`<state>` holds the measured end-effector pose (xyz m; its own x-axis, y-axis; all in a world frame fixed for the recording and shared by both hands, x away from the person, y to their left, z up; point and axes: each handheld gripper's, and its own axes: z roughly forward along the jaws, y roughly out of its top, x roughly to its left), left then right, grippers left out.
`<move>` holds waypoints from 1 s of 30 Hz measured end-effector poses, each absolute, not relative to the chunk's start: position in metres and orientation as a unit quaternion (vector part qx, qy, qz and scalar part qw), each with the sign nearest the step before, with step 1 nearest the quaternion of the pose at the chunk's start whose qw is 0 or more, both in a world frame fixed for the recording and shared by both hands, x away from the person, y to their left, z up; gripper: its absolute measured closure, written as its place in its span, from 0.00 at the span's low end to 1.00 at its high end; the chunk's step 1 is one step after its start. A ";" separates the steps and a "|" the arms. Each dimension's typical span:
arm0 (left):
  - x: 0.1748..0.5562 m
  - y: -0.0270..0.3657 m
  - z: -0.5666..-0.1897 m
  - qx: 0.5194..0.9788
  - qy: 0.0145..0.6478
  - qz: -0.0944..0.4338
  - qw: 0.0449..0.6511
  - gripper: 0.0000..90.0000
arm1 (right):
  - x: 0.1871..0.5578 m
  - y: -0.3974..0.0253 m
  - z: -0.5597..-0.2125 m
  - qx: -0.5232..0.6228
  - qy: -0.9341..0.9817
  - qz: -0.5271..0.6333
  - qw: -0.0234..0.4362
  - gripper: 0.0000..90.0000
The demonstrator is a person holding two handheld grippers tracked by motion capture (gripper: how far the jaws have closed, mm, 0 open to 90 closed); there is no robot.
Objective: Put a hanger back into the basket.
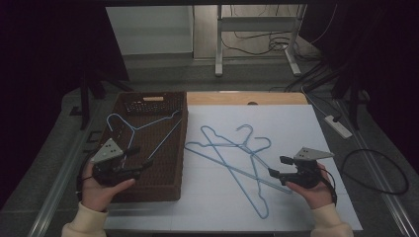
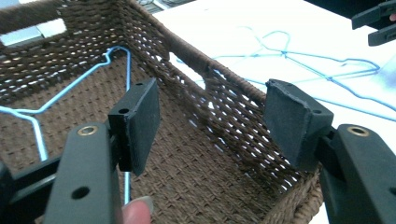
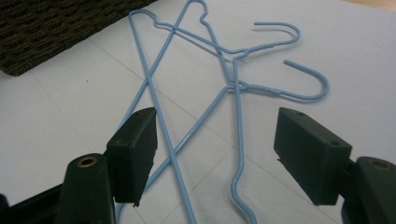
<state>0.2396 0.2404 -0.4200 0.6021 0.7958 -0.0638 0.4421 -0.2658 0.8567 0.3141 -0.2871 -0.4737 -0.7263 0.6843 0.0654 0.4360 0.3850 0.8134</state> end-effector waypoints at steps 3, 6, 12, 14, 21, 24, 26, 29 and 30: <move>0.239 0.236 -0.422 0.771 0.398 0.194 0.458 0.40 | 0.312 -0.287 -0.474 0.343 0.819 0.436 0.145 0.35; 0.238 0.229 -0.424 0.776 0.390 0.192 0.458 0.40 | 0.311 -0.288 -0.473 0.349 0.817 0.434 0.152 0.35; 0.239 0.218 -0.428 0.783 0.378 0.186 0.457 0.40 | 0.306 -0.290 -0.471 0.356 0.816 0.423 0.167 0.35; 0.240 0.216 -0.429 0.785 0.377 0.186 0.455 0.40 | 0.305 -0.290 -0.470 0.358 0.816 0.421 0.170 0.35; 0.240 0.212 -0.433 0.786 0.375 0.185 0.455 0.39 | 0.304 -0.289 -0.470 0.357 0.823 0.401 0.182 0.36; 0.240 0.209 -0.434 0.788 0.371 0.185 0.456 0.39 | 0.304 -0.288 -0.469 0.357 0.826 0.397 0.183 0.37; 0.240 0.208 -0.434 0.790 0.368 0.183 0.455 0.39 | 0.305 -0.288 -0.469 0.357 0.828 0.392 0.183 0.37; 0.241 0.208 -0.434 0.789 0.369 0.177 0.459 0.39 | 0.308 -0.285 -0.468 0.361 0.830 0.383 0.186 0.38; 0.241 0.208 -0.435 0.788 0.370 0.174 0.460 0.39 | 0.309 -0.284 -0.467 0.361 0.831 0.379 0.187 0.38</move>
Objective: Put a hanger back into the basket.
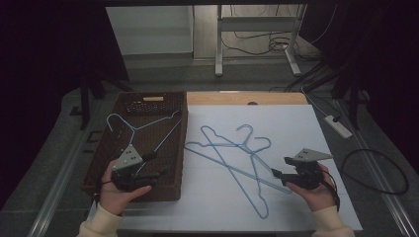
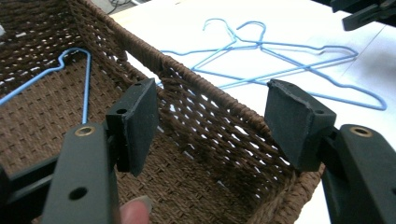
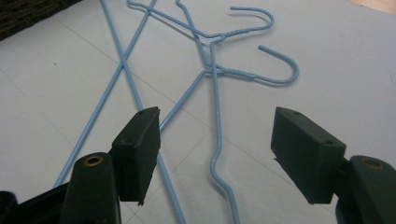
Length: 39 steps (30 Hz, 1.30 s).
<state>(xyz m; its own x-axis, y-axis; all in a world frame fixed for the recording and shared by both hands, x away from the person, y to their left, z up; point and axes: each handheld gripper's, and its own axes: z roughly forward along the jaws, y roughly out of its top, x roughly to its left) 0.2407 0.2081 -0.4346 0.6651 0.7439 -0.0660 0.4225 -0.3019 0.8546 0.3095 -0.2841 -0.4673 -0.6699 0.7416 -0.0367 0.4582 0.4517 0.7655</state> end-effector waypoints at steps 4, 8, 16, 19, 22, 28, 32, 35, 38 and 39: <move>0.239 0.207 -0.435 0.789 0.367 0.173 0.461 0.38 | 0.319 -0.276 -0.465 0.359 0.840 0.360 0.188 0.37; 0.240 0.207 -0.436 0.790 0.367 0.170 0.461 0.38 | 0.332 -0.266 -0.467 0.358 0.855 0.331 0.176 0.37; 0.241 0.207 -0.438 0.792 0.369 0.163 0.458 0.38 | 0.366 -0.241 -0.473 0.351 0.888 0.256 0.152 0.40; 0.241 0.207 -0.438 0.791 0.371 0.166 0.458 0.38 | 0.380 -0.232 -0.477 0.350 0.896 0.232 0.142 0.42; 0.241 0.207 -0.439 0.789 0.371 0.168 0.460 0.38 | 0.391 -0.224 -0.484 0.348 0.905 0.205 0.132 0.48; 0.241 0.207 -0.440 0.791 0.371 0.167 0.457 0.38 | 0.404 -0.213 -0.495 0.349 0.915 0.163 0.118 0.60; 0.241 0.207 -0.439 0.791 0.370 0.167 0.458 0.38 | 0.409 -0.207 -0.495 0.348 0.919 0.147 0.112 0.73; 0.241 0.206 -0.439 0.791 0.369 0.168 0.458 0.38 | 0.412 -0.202 -0.494 0.351 0.922 0.132 0.096 0.81; 0.241 0.205 -0.440 0.793 0.368 0.166 0.456 0.38 | 0.417 -0.199 -0.493 0.355 0.924 0.120 0.075 0.91; 0.241 0.205 -0.440 0.793 0.367 0.166 0.456 0.38 | 0.417 -0.198 -0.493 0.357 0.924 0.118 0.068 0.95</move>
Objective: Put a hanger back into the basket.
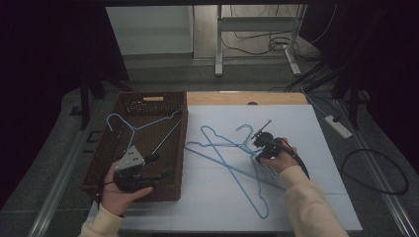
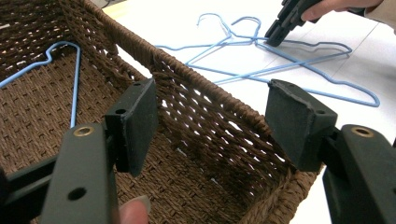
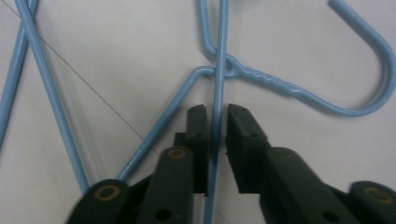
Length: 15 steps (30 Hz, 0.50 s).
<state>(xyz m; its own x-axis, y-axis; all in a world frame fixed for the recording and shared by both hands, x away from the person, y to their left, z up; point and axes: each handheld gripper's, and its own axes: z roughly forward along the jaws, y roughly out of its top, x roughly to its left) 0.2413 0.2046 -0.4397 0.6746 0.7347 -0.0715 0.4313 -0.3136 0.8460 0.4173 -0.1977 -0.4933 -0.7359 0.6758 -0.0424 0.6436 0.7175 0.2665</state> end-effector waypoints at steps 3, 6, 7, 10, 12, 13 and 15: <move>0.241 0.205 -0.440 0.793 0.367 0.166 0.457 0.38 | 0.417 -0.196 -0.493 0.356 0.925 0.114 0.070 0.96; 0.241 0.205 -0.439 0.793 0.367 0.167 0.458 0.38 | 0.414 -0.199 -0.493 0.359 0.922 0.126 0.075 0.97; 0.241 0.205 -0.439 0.793 0.367 0.167 0.457 0.38 | 0.413 -0.202 -0.493 0.358 0.921 0.131 0.078 0.97; 0.241 0.206 -0.439 0.791 0.369 0.167 0.458 0.38 | 0.406 -0.209 -0.492 0.354 0.920 0.148 0.078 0.97; 0.241 0.206 -0.438 0.791 0.369 0.168 0.458 0.38 | 0.400 -0.215 -0.487 0.350 0.919 0.162 0.086 0.97; 0.241 0.206 -0.438 0.791 0.369 0.168 0.458 0.38 | 0.397 -0.218 -0.484 0.350 0.917 0.170 0.087 0.97; 0.240 0.205 -0.437 0.791 0.368 0.169 0.459 0.38 | 0.390 -0.226 -0.478 0.348 0.914 0.191 0.088 0.97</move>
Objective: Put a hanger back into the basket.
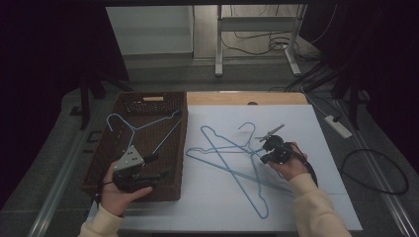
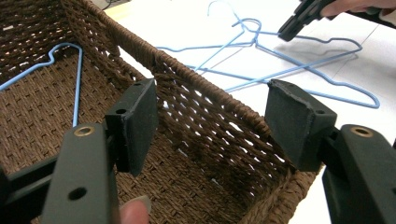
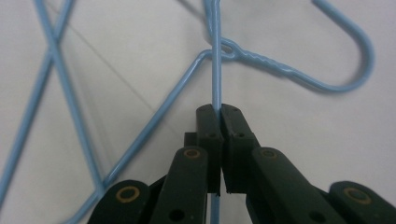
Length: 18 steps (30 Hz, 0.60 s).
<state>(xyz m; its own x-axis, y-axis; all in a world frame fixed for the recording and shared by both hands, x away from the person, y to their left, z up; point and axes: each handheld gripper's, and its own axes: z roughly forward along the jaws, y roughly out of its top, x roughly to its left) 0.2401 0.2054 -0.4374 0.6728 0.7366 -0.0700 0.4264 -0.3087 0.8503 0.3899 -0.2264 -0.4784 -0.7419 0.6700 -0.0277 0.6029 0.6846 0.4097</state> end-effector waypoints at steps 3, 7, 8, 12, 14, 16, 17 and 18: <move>0.240 0.204 -0.437 0.792 0.366 0.169 0.459 0.38 | 0.381 -0.237 -0.473 0.345 0.911 0.213 0.081 0.98; 0.239 0.202 -0.436 0.793 0.363 0.170 0.459 0.38 | 0.368 -0.252 -0.469 0.341 0.903 0.255 0.061 0.98; 0.239 0.201 -0.436 0.793 0.363 0.170 0.459 0.38 | 0.365 -0.255 -0.468 0.339 0.902 0.263 0.056 0.98; 0.239 0.200 -0.435 0.794 0.362 0.170 0.459 0.38 | 0.356 -0.268 -0.467 0.332 0.893 0.302 0.044 0.98; 0.239 0.200 -0.435 0.794 0.361 0.170 0.459 0.39 | 0.352 -0.272 -0.466 0.327 0.890 0.316 0.038 0.98; 0.239 0.199 -0.435 0.794 0.360 0.170 0.458 0.39 | 0.349 -0.276 -0.463 0.323 0.888 0.325 0.035 0.98; 0.239 0.199 -0.435 0.794 0.360 0.171 0.459 0.39 | 0.347 -0.277 -0.462 0.320 0.888 0.330 0.034 0.98; 0.239 0.198 -0.434 0.794 0.359 0.171 0.459 0.39 | 0.345 -0.278 -0.461 0.317 0.886 0.336 0.032 0.98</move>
<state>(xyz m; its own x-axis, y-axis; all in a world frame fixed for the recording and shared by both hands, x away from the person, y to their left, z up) 0.2391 0.1983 -0.4344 0.6834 0.7278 -0.0578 0.4137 -0.3207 0.8520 0.3454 -0.2784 -0.4610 -0.7972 0.5832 0.1557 0.5399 0.5736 0.6160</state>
